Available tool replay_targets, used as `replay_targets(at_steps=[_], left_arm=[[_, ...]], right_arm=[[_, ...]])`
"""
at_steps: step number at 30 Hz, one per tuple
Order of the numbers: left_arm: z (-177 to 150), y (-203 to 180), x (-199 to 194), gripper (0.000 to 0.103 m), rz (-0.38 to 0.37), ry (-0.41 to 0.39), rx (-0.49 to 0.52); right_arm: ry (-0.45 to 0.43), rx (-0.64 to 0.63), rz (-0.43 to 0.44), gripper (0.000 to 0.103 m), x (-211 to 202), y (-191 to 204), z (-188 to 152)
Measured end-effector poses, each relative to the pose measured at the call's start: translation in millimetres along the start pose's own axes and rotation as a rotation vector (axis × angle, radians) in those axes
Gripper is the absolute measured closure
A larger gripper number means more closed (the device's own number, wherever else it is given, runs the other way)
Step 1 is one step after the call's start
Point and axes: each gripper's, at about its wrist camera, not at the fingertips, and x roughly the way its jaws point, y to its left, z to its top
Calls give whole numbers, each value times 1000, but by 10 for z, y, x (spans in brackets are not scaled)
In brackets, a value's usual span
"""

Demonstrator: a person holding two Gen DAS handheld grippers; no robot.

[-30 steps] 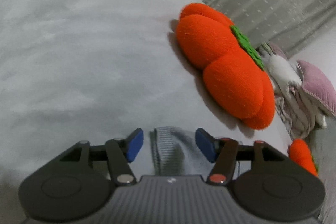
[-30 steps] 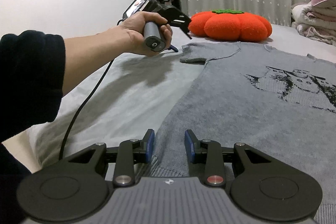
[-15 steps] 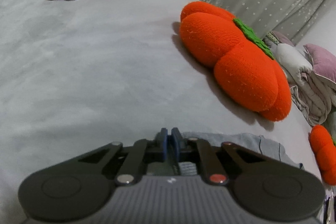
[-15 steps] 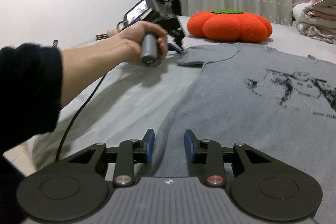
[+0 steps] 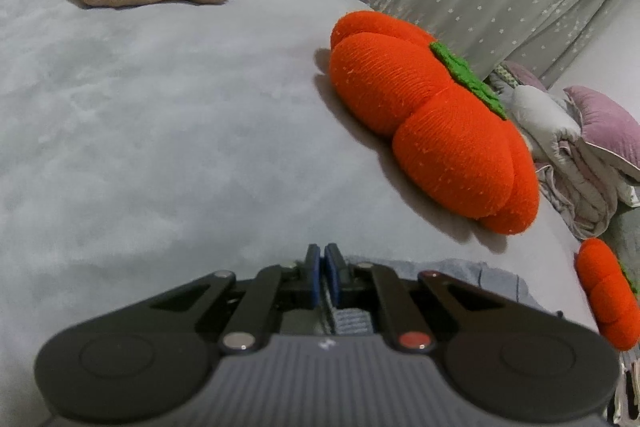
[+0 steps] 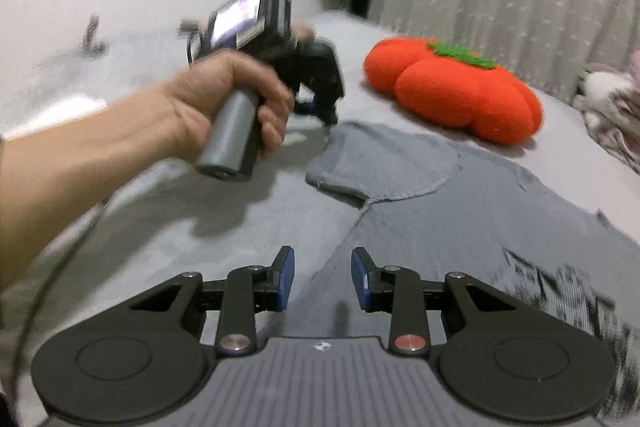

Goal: Fold clothes
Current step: 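Close the right tool on the sweater hem while the left tool holds the shoulder edge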

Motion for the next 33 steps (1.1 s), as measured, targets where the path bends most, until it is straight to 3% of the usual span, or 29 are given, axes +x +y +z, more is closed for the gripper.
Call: replay_targets(at_steps=[9,19,22,25,28,33], left_arm=[[29,159,43,98,-25,42,-43],[95,285,55,98,-66,65,-69],[127,327,63,98,-76,70,-86],[155,316,81,98,-77,81,-94],[164,277,90,98,-83,85,-98],[180,270,92,94,-118,115,-125]], right_arm=[[100,-284,-74,72,792,84,404],[43,-427,-125,71,1180,253,440],[29,-426,-117,72,1267,257,474],[30,-380,-75,96,1303,201,503],[9,-329,-69,97,1277,151,518],[-59,-128,-37,97,1115,-100,569]])
